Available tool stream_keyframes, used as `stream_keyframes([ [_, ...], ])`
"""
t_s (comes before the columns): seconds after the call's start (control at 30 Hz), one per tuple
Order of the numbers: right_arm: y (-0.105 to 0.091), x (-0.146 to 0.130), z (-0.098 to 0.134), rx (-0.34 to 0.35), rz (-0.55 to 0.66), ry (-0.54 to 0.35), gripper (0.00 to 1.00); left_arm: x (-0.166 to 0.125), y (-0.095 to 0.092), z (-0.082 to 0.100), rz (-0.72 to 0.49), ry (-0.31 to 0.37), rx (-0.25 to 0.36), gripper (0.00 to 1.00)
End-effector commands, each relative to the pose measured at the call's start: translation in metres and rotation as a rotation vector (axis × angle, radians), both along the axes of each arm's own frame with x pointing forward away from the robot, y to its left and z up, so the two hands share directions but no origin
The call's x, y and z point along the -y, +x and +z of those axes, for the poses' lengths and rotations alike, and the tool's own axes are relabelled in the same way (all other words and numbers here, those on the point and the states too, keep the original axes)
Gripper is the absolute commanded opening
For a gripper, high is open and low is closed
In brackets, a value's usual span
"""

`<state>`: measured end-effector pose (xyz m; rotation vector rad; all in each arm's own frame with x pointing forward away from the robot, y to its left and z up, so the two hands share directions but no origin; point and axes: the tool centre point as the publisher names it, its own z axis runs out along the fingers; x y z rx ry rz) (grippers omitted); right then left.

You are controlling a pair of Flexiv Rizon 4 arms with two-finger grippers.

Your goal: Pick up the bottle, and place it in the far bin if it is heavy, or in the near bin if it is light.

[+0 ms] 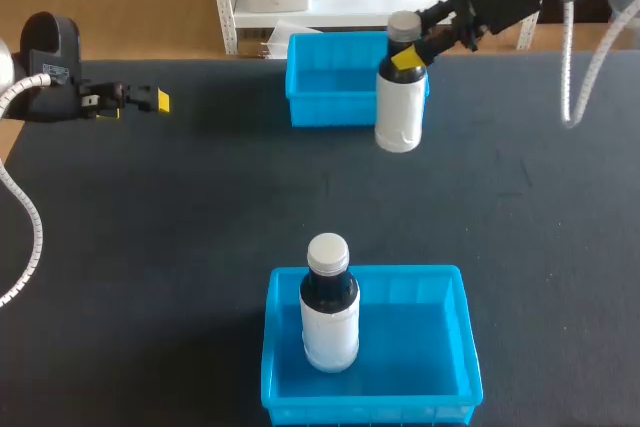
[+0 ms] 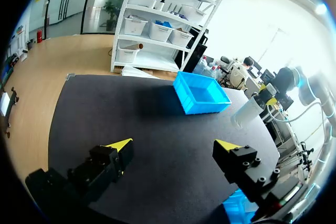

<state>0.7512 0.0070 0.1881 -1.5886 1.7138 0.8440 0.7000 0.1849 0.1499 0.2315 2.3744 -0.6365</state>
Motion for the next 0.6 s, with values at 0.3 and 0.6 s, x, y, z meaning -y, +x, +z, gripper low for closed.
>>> stream_keyframes([
  [0.3, -0.014, 0.039, 0.014, 0.044, -0.129, -0.025, 0.00, 0.000, 0.000, 0.000, 0.000, 0.000, 0.000, 1.00],
  [0.6, -0.005, 0.061, 0.019, 0.043, -0.188, -0.035, 0.00, 0.000, 0.000, 0.000, 0.000, 0.000, 0.000, 1.00],
])
